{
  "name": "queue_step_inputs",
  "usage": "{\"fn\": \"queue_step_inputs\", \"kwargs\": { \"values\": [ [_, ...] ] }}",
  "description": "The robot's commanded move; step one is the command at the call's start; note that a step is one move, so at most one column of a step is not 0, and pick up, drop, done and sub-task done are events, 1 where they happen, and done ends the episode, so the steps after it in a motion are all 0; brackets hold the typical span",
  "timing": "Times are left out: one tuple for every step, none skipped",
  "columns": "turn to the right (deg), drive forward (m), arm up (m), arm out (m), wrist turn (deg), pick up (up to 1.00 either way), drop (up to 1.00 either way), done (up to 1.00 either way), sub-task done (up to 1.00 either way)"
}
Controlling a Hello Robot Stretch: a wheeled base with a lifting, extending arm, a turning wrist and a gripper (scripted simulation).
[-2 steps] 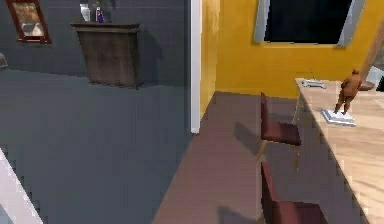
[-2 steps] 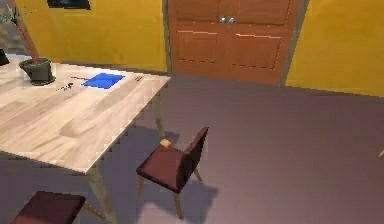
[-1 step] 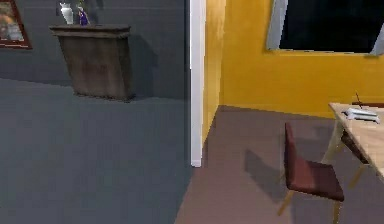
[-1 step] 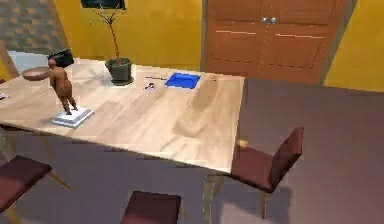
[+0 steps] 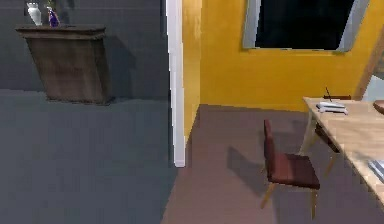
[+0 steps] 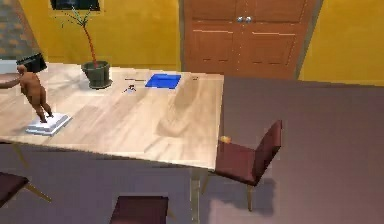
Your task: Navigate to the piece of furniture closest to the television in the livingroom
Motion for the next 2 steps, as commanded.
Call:
{"fn": "queue_step_inputs", "kwargs": {
  "values": [
    [0.0, 0.60, 0.00, 0.00, 0.0, 0.00, 0.00, 0.00, 0.00],
    [15.0, 0.00, 0.00, 0.00, 0.0, 0.00, 0.00, 0.00, 0.00]
  ]
}}
